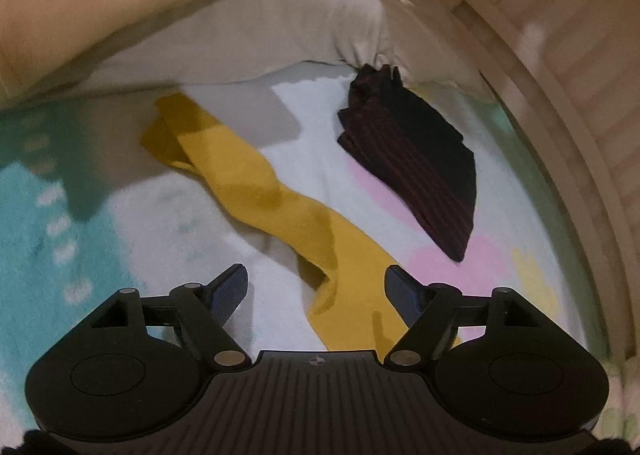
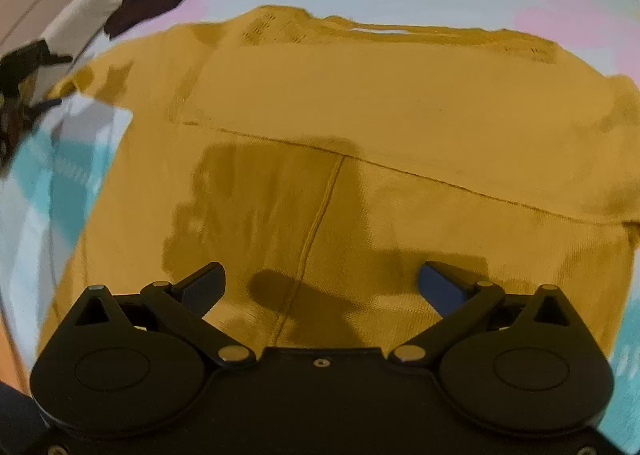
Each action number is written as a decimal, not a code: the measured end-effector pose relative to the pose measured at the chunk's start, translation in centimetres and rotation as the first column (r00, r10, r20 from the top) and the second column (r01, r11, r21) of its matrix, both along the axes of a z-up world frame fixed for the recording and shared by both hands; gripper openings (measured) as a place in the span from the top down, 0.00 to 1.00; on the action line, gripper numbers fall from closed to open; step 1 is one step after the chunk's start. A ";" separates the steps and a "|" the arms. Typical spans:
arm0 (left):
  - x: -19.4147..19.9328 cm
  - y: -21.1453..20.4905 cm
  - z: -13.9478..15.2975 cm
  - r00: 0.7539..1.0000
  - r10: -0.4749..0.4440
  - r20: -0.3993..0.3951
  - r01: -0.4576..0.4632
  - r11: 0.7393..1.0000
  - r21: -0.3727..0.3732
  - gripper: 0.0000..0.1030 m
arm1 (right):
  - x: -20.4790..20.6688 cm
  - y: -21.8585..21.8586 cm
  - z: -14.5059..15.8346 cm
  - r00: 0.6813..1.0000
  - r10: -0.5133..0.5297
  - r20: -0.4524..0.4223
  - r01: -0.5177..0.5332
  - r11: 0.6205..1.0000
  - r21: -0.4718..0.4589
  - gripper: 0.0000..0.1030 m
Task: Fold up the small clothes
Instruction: 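Close the left tool on the other sleeve cuff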
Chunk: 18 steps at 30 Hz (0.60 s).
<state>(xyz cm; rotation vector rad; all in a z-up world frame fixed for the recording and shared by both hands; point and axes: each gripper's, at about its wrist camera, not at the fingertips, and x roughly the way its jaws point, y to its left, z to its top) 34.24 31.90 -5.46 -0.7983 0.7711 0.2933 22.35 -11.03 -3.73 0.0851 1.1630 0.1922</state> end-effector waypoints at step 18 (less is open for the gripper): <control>2.9 -2.7 -0.7 0.999 -0.029 0.018 0.029 0.999 0.018 0.96 | 0.2 -0.4 0.0 1.000 -0.014 -0.005 0.014 0.999 0.031 0.00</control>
